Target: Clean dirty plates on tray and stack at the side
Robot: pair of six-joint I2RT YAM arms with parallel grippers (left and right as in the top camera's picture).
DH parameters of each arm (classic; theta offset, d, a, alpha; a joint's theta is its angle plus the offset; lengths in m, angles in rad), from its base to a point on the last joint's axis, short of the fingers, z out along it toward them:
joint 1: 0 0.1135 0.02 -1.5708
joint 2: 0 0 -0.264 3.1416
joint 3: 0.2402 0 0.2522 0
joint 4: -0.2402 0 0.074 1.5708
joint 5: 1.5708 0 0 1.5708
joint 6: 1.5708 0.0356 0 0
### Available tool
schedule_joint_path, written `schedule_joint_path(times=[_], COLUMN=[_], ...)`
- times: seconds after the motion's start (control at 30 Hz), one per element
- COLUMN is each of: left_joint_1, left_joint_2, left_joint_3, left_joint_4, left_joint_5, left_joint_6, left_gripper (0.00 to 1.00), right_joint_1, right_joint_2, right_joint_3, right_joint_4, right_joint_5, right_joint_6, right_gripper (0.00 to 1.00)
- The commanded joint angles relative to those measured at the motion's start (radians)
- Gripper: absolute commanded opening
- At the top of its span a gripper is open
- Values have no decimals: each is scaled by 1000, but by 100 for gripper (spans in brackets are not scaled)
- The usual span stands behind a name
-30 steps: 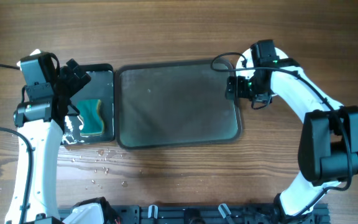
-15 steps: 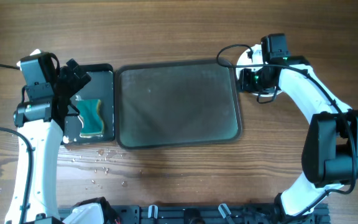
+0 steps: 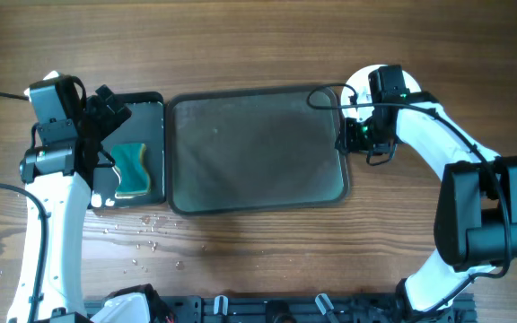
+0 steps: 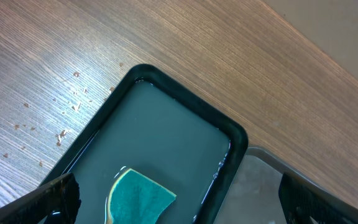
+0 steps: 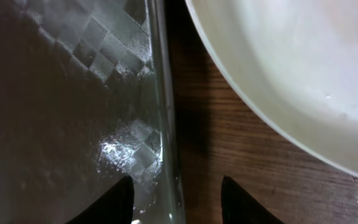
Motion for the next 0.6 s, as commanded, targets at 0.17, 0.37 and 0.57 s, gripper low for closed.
schedule_joint_path(times=[0.17, 0.37, 0.57], left_joint_1=[3, 3, 3], left_joint_2=[-18, -18, -18], left_joint_3=[10, 10, 10], left_joint_4=[2, 2, 2], left_joint_5=[1, 1, 1], left_joint_6=[-14, -14, -14], left_gripper=[100, 100, 100], right_joint_1=[0, -21, -35], right_joint_2=[-31, -79, -74], right_joint_3=[-12, 94, 85], right_joint_4=[23, -3, 91], right_joint_5=[-53, -26, 255], right_joint_6=[-4, -22, 12], right_gripper=[37, 6, 4])
